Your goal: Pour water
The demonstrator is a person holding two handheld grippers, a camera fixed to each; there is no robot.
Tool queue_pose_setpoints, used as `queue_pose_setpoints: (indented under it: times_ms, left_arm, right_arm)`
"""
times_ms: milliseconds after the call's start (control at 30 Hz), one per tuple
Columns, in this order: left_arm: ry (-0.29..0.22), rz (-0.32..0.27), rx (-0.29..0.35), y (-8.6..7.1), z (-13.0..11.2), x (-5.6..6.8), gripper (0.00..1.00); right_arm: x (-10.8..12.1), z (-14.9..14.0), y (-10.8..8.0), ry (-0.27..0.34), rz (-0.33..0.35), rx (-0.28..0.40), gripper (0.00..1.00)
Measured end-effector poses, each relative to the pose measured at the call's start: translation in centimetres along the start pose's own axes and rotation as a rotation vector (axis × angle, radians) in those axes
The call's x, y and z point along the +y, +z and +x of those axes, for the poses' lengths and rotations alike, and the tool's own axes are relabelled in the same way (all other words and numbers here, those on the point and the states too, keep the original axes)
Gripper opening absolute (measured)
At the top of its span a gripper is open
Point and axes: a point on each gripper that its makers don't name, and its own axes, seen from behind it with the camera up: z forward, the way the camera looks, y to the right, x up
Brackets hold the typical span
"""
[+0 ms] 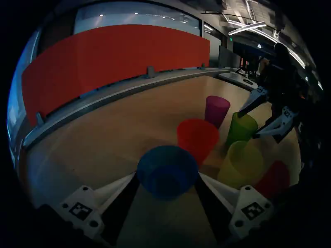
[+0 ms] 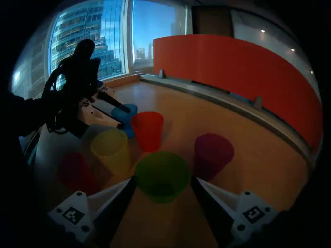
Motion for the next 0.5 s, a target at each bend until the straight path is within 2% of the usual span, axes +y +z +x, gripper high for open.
queue_pose_setpoints:
  times_ms: [200,500]
  left_arm:
    - [-0.016,-0.002,0.006,0.29,0.18,-0.15,0.9]
    - [-0.01,0.023,0.014,0.46,0.33,-0.77,0.87]
  right_arm:
    - [-0.01,0.06,0.42,0.003,0.006,-0.003,1.0]
    - [-0.02,-0.03,0.56,0.0,0.009,-0.008,1.0]
